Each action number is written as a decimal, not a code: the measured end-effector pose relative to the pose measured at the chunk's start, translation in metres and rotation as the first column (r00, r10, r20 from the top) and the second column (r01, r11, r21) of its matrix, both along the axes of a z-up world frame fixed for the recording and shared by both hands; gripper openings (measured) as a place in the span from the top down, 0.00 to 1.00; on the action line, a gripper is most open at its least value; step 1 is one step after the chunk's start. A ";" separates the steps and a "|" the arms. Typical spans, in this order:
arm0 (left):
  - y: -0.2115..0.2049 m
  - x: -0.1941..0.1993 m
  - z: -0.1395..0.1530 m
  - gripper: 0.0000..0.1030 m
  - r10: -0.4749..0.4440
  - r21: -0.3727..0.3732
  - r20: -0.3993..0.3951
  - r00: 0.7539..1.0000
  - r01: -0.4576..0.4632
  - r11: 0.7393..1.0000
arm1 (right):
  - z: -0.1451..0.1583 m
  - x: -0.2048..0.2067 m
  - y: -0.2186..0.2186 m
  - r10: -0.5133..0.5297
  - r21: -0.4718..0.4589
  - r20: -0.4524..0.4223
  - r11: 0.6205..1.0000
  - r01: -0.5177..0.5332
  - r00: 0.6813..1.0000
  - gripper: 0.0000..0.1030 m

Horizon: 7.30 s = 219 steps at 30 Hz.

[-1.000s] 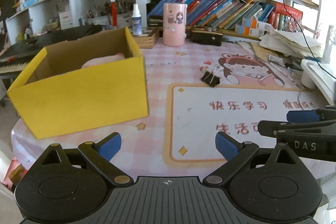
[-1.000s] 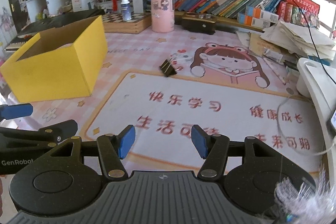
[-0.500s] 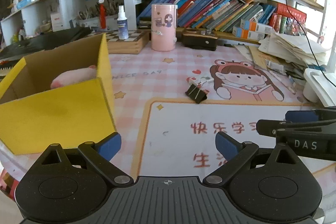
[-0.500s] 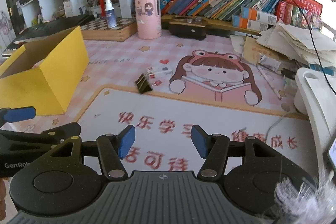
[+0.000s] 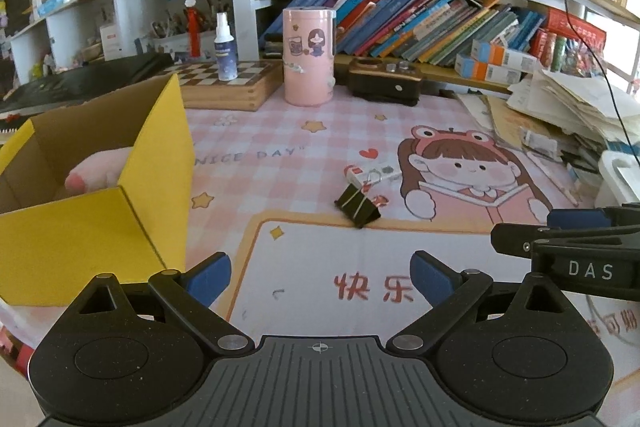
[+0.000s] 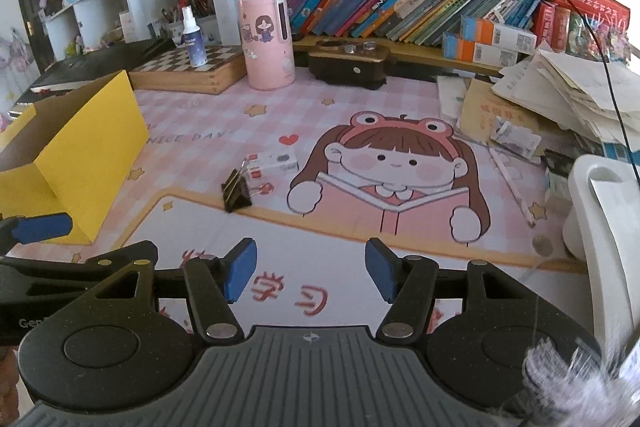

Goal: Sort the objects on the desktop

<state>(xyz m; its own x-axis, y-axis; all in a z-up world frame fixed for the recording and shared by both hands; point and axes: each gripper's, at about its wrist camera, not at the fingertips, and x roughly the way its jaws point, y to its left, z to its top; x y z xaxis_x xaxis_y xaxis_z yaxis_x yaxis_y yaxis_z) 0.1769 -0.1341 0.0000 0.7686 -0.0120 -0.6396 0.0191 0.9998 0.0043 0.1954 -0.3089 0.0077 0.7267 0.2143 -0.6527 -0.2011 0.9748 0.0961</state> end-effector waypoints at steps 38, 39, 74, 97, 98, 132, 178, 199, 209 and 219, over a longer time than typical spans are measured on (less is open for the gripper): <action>-0.068 0.126 -0.047 0.74 -0.088 0.204 -0.040 0.995 0.095 0.974 | -0.009 0.078 -0.048 -0.057 0.047 -0.017 0.997 0.058 0.998 0.42; -0.069 0.126 -0.049 0.78 -0.088 0.220 -0.045 0.995 0.096 0.971 | -0.010 0.078 -0.049 -0.057 0.047 -0.018 0.997 0.057 0.998 0.42; 0.023 0.047 0.000 1.00 0.114 0.006 -0.025 0.993 -0.114 0.993 | -0.055 0.152 0.054 0.261 -0.048 -0.021 0.964 -0.262 0.965 0.27; 0.026 0.033 0.009 1.00 0.079 -0.044 0.026 0.996 -0.078 0.996 | -0.044 0.143 0.053 0.252 -0.053 -0.013 0.966 -0.252 0.968 0.50; 0.027 0.032 0.009 1.00 0.081 -0.048 0.029 0.996 -0.079 0.996 | -0.041 0.139 0.052 0.248 -0.045 -0.011 0.968 -0.249 0.969 0.50; 0.106 -0.078 0.013 1.00 0.028 -0.166 0.066 0.997 -0.017 0.986 | 0.000 -0.039 0.102 0.168 0.022 -0.046 0.986 -0.167 0.985 0.50; 0.251 -0.212 0.011 1.00 0.203 -0.197 0.078 0.976 -0.185 0.963 | 0.005 -0.172 0.261 0.333 -0.006 -0.021 0.943 -0.333 0.943 0.50; 0.259 -0.180 0.020 1.00 0.233 -0.177 0.114 0.966 -0.211 0.961 | 0.014 -0.134 0.277 0.368 -0.008 0.008 0.930 -0.368 0.930 0.50; 0.254 -0.124 0.042 1.00 0.238 -0.157 0.193 0.952 -0.209 0.965 | 0.043 -0.077 0.277 0.373 -0.005 0.134 0.927 -0.376 0.918 0.50; 0.249 -0.055 0.063 1.00 0.268 -0.137 0.265 0.926 -0.239 0.961 | 0.066 -0.009 0.273 0.398 0.003 0.214 0.913 -0.408 0.892 0.50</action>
